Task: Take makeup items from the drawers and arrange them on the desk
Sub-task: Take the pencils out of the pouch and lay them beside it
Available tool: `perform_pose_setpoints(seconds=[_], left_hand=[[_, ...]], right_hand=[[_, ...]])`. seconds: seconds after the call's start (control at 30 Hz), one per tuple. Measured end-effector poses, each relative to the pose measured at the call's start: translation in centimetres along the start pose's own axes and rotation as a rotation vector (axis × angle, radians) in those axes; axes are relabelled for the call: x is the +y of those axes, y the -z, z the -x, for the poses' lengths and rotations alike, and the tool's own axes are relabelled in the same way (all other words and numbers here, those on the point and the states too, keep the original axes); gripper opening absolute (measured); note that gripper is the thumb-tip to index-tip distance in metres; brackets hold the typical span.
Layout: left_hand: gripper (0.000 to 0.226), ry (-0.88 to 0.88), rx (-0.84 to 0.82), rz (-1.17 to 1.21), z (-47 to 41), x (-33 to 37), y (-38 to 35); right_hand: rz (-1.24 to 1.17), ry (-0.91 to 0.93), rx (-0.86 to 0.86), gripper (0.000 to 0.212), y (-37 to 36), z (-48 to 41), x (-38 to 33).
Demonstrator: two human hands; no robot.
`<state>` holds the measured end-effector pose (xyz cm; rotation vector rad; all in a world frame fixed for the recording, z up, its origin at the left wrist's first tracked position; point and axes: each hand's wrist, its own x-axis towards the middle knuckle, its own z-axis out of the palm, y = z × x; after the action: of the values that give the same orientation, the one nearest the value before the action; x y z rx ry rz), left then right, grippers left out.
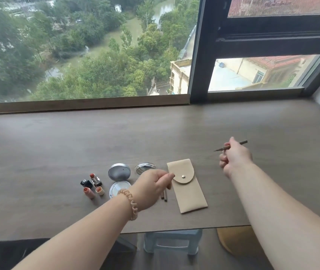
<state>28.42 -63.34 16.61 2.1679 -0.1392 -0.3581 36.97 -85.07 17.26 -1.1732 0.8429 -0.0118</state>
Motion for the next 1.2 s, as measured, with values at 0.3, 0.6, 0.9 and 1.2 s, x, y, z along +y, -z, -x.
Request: perform_pose_setpoints(seconds=[0.3, 0.6, 0.9, 1.2], left_hand=[[0.020, 0.332, 0.232, 0.304, -0.4, -2.6, -0.5], [0.016, 0.442, 0.252, 0.191, -0.6, -6.5, -3.6], [0.041, 0.329, 0.228, -0.199, -2.5, -6.0, -5.6], [0.044, 0.328, 0.228, -0.307, -3.0, -6.1, -6.4]], right_hand=[[0.967, 0.616, -0.466, 0.045, 0.1, 2.0, 8.0], [1.873, 0.951, -0.629, 0.079, -0.5, 1.5, 14.5], [1.871, 1.002, -0.586, 0.078, -0.4, 0.1, 16.0], [1.673, 1.044, -0.413, 0.076, 2.2, -0.6, 14.6]])
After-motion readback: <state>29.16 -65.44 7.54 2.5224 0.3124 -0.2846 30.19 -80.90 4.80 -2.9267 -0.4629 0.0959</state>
